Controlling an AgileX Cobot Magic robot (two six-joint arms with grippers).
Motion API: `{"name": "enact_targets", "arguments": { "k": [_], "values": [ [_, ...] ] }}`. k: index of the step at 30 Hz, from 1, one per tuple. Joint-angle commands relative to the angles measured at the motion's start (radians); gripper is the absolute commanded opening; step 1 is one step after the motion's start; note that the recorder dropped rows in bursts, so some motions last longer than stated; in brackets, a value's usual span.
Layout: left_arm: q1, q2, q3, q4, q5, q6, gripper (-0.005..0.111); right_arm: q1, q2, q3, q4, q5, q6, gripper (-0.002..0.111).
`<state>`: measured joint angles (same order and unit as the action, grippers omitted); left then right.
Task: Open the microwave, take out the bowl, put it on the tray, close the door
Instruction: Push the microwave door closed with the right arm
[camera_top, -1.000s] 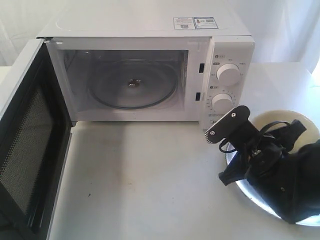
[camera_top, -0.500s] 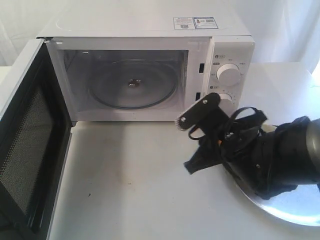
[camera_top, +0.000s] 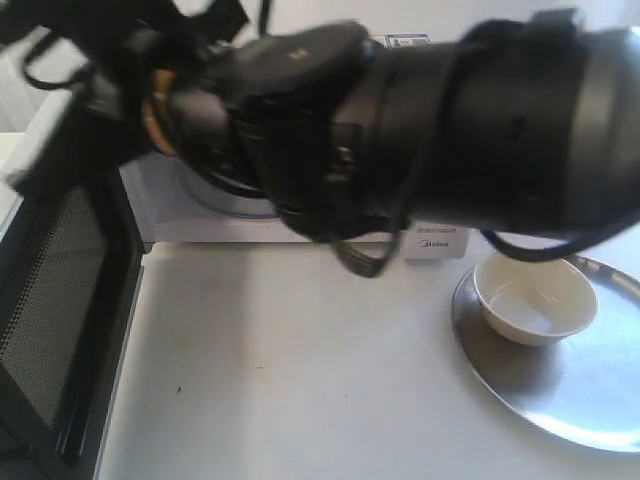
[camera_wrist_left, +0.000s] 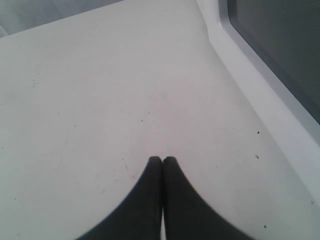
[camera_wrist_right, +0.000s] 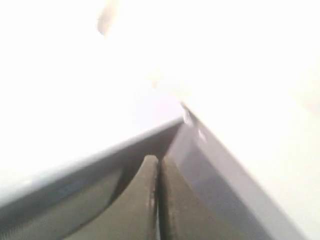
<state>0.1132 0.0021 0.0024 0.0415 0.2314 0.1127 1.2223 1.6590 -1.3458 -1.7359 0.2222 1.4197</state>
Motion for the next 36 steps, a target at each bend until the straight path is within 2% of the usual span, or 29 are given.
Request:
{"name": "enact_targets", "arguments": {
  "k": [1,6,10,11,14,17,20,23,25,28,31,33,36],
  "values": [
    [-0.005,-0.002,-0.002,-0.008,0.002,-0.003,0.000,0.088,0.131,-0.212,-0.008,0.003,-0.216,0.000],
    [-0.005,-0.002,-0.002,-0.008,0.002,-0.003,0.000,0.153,0.314,-0.384,-0.008,-0.001,-0.510,0.000],
    [-0.005,-0.002,-0.002,-0.008,0.002,-0.003,0.000,0.195,0.439,-0.471,-0.008,-0.001,-0.951,0.000],
    [-0.005,-0.002,-0.002,-0.008,0.002,-0.003,0.000,0.203,0.472,-0.491,-0.008,0.045,-1.118,0.000],
    [-0.005,-0.002,-0.002,-0.008,0.002,-0.003,0.000,0.203,0.483,-0.494,-0.008,0.239,-1.266,0.000],
    [-0.005,-0.002,-0.002,-0.008,0.002,-0.003,0.000,0.147,0.470,-0.494,-0.008,0.672,-1.286,0.000],
    [-0.005,-0.002,-0.002,-0.008,0.002,-0.003,0.000,0.060,0.464,-0.494,0.012,0.885,-1.303,0.000],
    [-0.005,-0.002,-0.002,-0.008,0.002,-0.003,0.000,-0.030,0.457,-0.494,0.225,0.882,-1.304,0.000],
    [-0.005,-0.002,-0.002,-0.008,0.002,-0.003,0.000,-0.078,0.457,-0.494,0.266,0.882,-1.283,0.000],
    [-0.005,-0.002,-0.002,-0.008,0.002,-0.003,0.000,-0.144,0.457,-0.494,0.264,0.934,-1.137,0.000],
    [-0.005,-0.002,-0.002,-0.008,0.002,-0.003,0.000,-0.167,0.448,-0.494,0.274,0.993,-1.069,0.000],
    [-0.005,-0.002,-0.002,-0.008,0.002,-0.003,0.000,-0.167,0.405,-0.470,0.323,0.930,-1.024,0.000],
    [-0.005,-0.002,-0.002,-0.008,0.002,-0.003,0.000,-0.179,0.321,-0.440,0.516,0.835,-0.971,0.000]
  ]
}}
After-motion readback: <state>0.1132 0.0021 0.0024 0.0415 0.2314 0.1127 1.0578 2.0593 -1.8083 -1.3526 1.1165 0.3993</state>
